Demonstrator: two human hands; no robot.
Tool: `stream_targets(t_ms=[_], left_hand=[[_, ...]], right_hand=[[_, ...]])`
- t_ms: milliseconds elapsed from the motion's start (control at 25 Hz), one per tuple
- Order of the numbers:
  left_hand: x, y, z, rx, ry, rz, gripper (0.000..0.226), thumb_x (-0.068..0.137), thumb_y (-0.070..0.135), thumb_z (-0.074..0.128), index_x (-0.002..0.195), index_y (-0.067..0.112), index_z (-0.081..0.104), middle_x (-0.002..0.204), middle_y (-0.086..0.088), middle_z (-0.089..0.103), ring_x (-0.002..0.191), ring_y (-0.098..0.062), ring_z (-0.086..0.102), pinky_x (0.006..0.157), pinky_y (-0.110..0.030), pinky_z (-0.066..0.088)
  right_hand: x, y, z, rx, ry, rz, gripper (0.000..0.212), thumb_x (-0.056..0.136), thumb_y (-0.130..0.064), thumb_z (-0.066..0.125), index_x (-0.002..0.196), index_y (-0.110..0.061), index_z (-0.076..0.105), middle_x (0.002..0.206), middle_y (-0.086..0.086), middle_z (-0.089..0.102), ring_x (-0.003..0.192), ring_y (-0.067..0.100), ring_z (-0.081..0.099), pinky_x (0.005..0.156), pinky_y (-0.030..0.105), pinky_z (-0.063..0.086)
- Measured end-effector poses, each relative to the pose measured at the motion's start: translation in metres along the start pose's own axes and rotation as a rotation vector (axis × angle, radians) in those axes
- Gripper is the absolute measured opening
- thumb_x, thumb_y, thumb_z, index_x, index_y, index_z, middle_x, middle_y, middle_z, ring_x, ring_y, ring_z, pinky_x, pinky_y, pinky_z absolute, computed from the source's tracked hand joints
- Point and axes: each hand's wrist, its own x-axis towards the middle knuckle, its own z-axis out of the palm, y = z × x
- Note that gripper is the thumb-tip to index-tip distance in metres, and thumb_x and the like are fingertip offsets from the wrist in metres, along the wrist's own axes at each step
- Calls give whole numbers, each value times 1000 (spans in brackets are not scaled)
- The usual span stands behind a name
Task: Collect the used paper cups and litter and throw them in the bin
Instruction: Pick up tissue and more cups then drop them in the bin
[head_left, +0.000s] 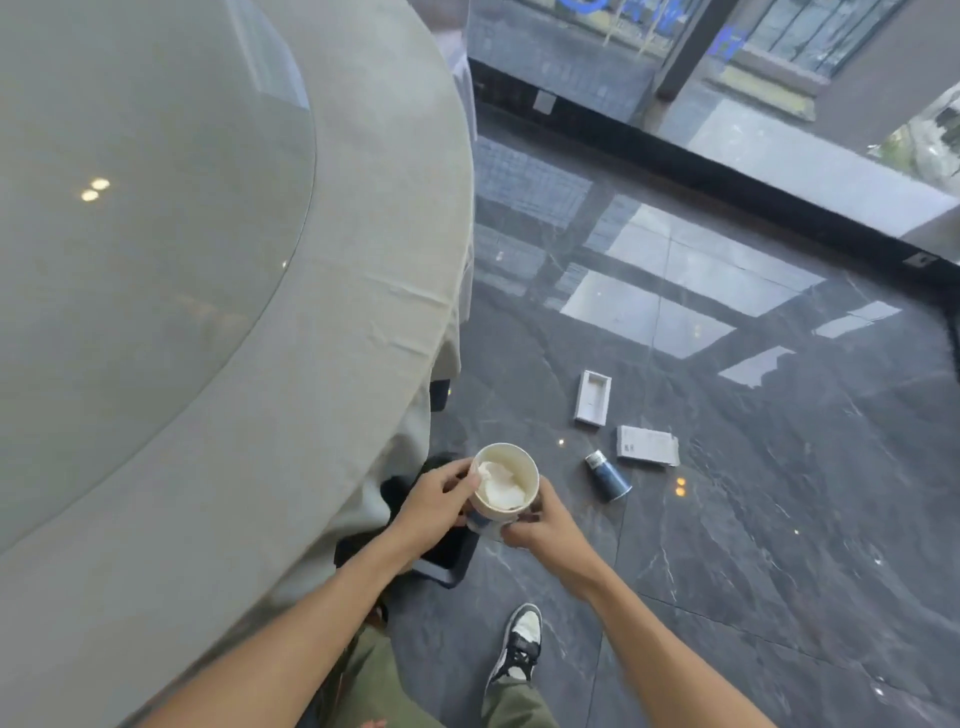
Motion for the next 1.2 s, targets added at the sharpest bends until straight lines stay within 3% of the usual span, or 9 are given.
stream_targets(t_ms=[200, 400, 520, 600, 640, 840, 1000, 1080, 1200], left_hand=[[5, -82, 56, -9, 273, -163, 30, 91, 14, 75, 119, 16, 65, 93, -6, 72, 86, -27, 76, 82, -47, 66], [59, -153, 68, -63, 362, -277, 28, 87, 14, 78, 112, 17, 66, 99, -11, 72, 96, -31, 74, 87, -51, 65], [106, -202, 58, -26, 358, -325, 29, 91, 12, 75, 118, 15, 66, 106, -10, 73, 99, -28, 74, 76, -33, 66], [136, -231, 51, -7, 350, -343, 28, 95, 8, 71, 122, 13, 64, 107, -8, 73, 91, -22, 73, 59, -12, 54], [149, -245, 48, 8, 345, -353, 28, 96, 7, 69, 123, 13, 63, 107, -7, 73, 88, -18, 71, 56, -10, 52], [202, -308, 31, -24, 284, -402, 32, 100, 11, 65, 131, 17, 66, 115, -1, 75, 106, -20, 73, 94, -40, 63], [214, -333, 31, 24, 247, -448, 14, 96, 13, 62, 91, 21, 72, 86, 2, 76, 84, -18, 69, 83, -37, 60], [214, -341, 33, 55, 221, -472, 21, 94, 10, 58, 78, 23, 62, 78, 0, 67, 77, -19, 61, 76, -41, 55], [213, -351, 34, 114, 212, -462, 37, 95, 2, 51, 68, 27, 55, 68, 6, 58, 71, -16, 53, 69, -30, 44]], right_hand=[[32, 60, -16, -44, -169, 84, 57, 71, -5, 62, 123, -28, 58, 108, -4, 66, 93, 10, 64, 82, 27, 53], [97, 132, 13, -118, -88, 127, 28, 99, -21, 55, 126, -26, 60, 121, -1, 69, 111, 21, 68, 100, 49, 55], [154, 176, 43, -193, -12, 164, 30, 96, -17, 56, 124, -18, 65, 113, -2, 70, 105, 18, 68, 95, 45, 57], [189, 196, 60, -256, 4, 196, 28, 94, -15, 54, 120, -15, 64, 110, -1, 69, 100, 17, 66, 88, 39, 57], [206, 207, 68, -299, -4, 210, 26, 93, -14, 53, 118, -14, 62, 109, 1, 68, 96, 17, 64, 83, 37, 56], [282, 250, 105, -575, -84, 238, 25, 91, -5, 51, 115, -10, 51, 113, 10, 64, 98, 29, 64, 84, 46, 58], [316, 270, 135, -772, -173, 229, 33, 91, -6, 55, 124, -5, 52, 124, 16, 63, 111, 37, 64, 93, 45, 57], [326, 278, 147, -815, -216, 232, 32, 93, -9, 58, 124, -4, 55, 125, 17, 64, 114, 37, 65, 95, 43, 56], [341, 288, 163, -913, -276, 194, 30, 93, -7, 61, 123, -3, 61, 125, 17, 67, 114, 35, 66, 93, 40, 56]])
